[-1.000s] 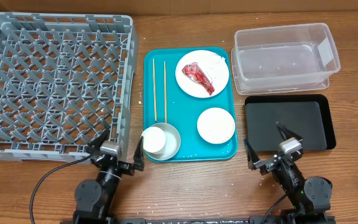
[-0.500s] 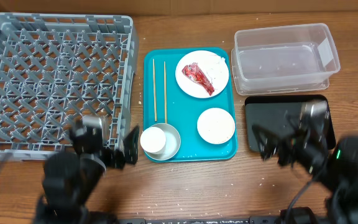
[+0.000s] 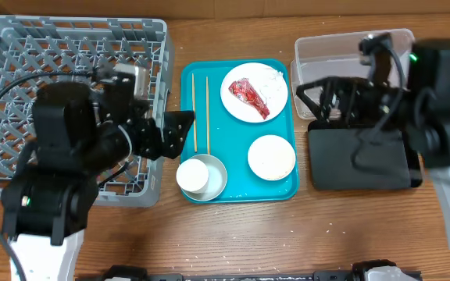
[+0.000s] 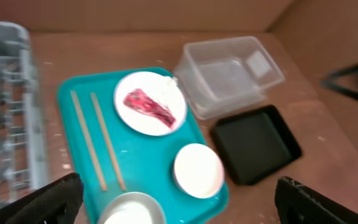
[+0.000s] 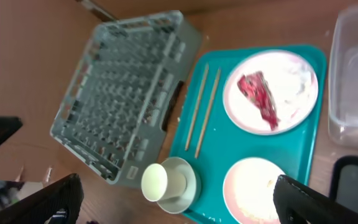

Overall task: Sort waste into correct bins and load items into the dishwasher
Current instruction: 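Grasp the red meat scraps on the white plate with the right gripper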

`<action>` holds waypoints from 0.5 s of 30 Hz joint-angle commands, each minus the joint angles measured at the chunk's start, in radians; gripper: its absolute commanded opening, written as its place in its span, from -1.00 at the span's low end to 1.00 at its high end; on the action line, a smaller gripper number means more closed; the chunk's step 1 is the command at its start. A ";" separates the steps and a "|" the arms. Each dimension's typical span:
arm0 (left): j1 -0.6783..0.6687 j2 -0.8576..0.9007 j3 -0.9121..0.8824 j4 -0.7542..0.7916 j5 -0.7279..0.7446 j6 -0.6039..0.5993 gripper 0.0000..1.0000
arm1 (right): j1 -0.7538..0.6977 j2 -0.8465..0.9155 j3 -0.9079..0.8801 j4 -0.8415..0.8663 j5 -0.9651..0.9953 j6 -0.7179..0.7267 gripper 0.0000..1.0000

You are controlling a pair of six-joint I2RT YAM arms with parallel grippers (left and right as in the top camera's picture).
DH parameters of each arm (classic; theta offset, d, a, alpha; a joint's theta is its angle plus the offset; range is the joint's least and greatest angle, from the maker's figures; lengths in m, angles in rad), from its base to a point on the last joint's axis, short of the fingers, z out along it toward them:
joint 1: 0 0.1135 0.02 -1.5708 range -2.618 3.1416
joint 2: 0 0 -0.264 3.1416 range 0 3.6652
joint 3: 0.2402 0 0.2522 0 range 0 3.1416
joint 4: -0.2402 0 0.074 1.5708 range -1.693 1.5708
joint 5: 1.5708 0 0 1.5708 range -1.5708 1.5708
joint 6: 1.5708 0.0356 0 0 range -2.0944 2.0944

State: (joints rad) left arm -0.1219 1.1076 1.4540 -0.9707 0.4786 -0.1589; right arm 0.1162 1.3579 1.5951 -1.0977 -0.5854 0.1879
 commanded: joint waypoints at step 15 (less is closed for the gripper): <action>0.003 0.000 0.206 -0.152 0.027 -0.014 1.00 | 0.307 0.575 0.035 0.417 0.480 -0.134 0.89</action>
State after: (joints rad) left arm -0.1219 1.1118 1.6455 -1.0969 0.4675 -0.1593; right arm 0.4164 1.8568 1.6077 -0.7422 -0.1925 0.0906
